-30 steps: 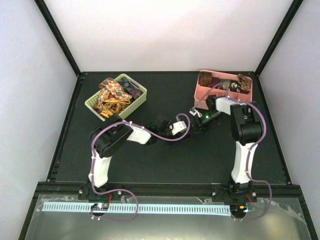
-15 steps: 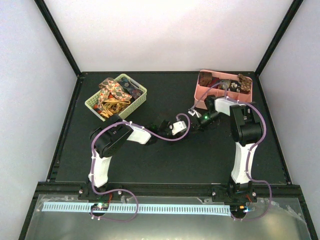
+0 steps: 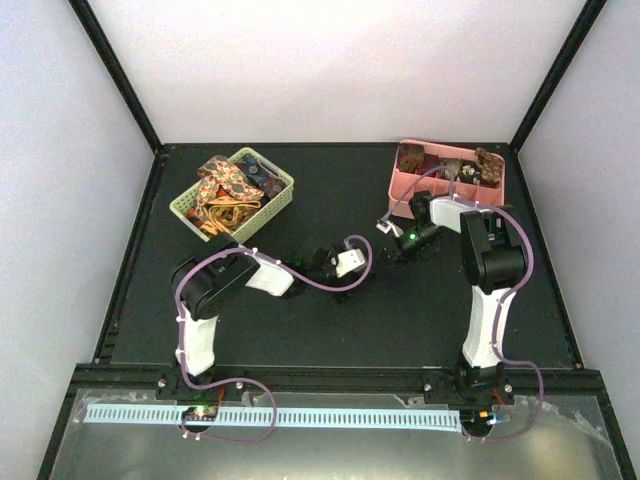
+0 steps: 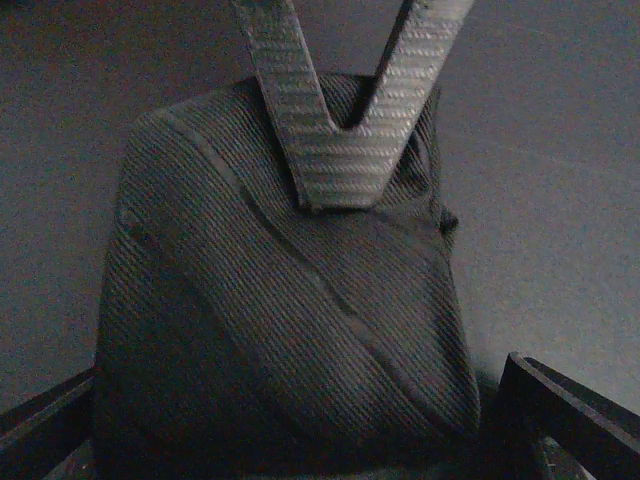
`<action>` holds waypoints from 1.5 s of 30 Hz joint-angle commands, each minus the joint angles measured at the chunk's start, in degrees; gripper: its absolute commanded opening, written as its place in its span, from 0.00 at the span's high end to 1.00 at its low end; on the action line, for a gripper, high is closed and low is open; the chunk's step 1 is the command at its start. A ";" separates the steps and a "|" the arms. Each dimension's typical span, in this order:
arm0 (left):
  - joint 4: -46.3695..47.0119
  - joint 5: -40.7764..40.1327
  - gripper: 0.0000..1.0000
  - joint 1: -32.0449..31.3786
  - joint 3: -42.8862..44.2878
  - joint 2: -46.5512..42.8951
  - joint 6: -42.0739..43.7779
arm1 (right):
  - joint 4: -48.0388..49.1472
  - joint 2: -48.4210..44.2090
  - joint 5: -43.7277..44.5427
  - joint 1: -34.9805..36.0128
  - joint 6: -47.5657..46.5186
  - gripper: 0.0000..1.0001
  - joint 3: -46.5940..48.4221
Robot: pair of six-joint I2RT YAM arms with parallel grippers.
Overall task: Roll the ties
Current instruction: Pick up the tie from the center of the board.
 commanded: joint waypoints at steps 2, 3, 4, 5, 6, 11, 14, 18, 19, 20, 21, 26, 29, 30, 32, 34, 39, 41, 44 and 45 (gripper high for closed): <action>0.94 -0.74 0.01 0.14 -2.07 0.04 0.02 | 0.94 -2.49 -0.57 -0.04 -1.18 0.98 -0.85; 0.95 -0.84 0.01 0.15 -1.67 0.86 0.02 | 0.86 -2.52 -0.73 -0.01 -1.33 0.98 -0.92; 0.99 -0.78 0.01 0.09 -1.23 1.52 0.14 | 0.84 -2.66 -0.79 -0.01 -1.44 0.98 -0.98; 0.95 -0.63 0.01 0.06 -0.60 2.39 0.18 | 0.96 -2.83 -0.89 -0.06 -1.39 0.98 -1.09; 1.13 -0.43 0.01 0.06 -0.04 3.25 0.18 | 0.98 -2.96 -1.09 0.00 -1.37 0.98 -1.19; 2.95 0.86 0.01 -0.50 2.79 6.38 0.70 | 0.76 -3.33 -1.76 0.09 -1.40 0.98 -1.59; 3.51 0.31 0.03 -0.69 3.90 7.44 0.48 | 0.71 -3.39 -1.71 0.09 -1.52 0.98 -1.81; 2.83 0.19 0.19 -0.76 4.53 7.83 0.17 | 0.75 -3.75 -1.51 0.10 -1.42 0.98 -1.91; 2.68 -0.09 0.23 -0.66 4.34 7.74 0.05 | 0.82 -3.89 -1.48 0.07 -1.30 0.98 -1.91; 2.44 -0.31 0.28 -0.64 4.13 7.54 0.02 | 0.97 -3.97 -1.32 0.09 -1.17 0.98 -1.84; 2.32 -0.48 0.32 -0.62 3.77 7.27 0.09 | 0.93 -4.16 -1.26 0.05 -1.06 0.98 -1.82; 2.25 -0.59 0.40 -0.64 1.87 4.62 0.31 | 0.95 -4.93 -0.08 0.07 -1.13 0.98 -1.90; 1.15 0.43 0.04 -0.64 1.50 1.94 -1.04 | 0.90 -5.61 0.99 0.07 -1.44 0.98 -1.83; 1.13 1.06 0.02 -0.64 1.01 0.82 -1.34 | 0.80 -5.90 1.37 0.04 -1.56 0.98 -1.78; -0.36 2.82 0.01 -0.64 0.63 -1.87 -1.40 | 0.80 -6.75 2.29 0.14 -2.03 0.98 -1.67; -2.15 4.00 0.01 -0.56 0.11 -4.81 -1.62 | 0.82 -7.88 3.84 0.10 -2.70 0.98 -1.52; -7.82 6.39 0.01 0.28 -1.40 -13.33 -2.28 | -1.31 -10.62 5.88 0.03 -4.89 0.98 -0.25; -10.77 7.31 0.01 1.25 -2.96 -18.36 -2.44 | -2.61 -11.62 6.44 0.19 -5.80 0.98 0.57; -16.48 7.93 0.01 3.69 -3.99 -24.91 -2.36 | -5.07 -13.40 7.32 0.09 -7.63 0.98 2.42; -20.35 8.14 0.01 4.81 -2.99 -26.04 -2.42 | -5.89 -14.00 7.77 -0.01 -8.21 0.98 3.17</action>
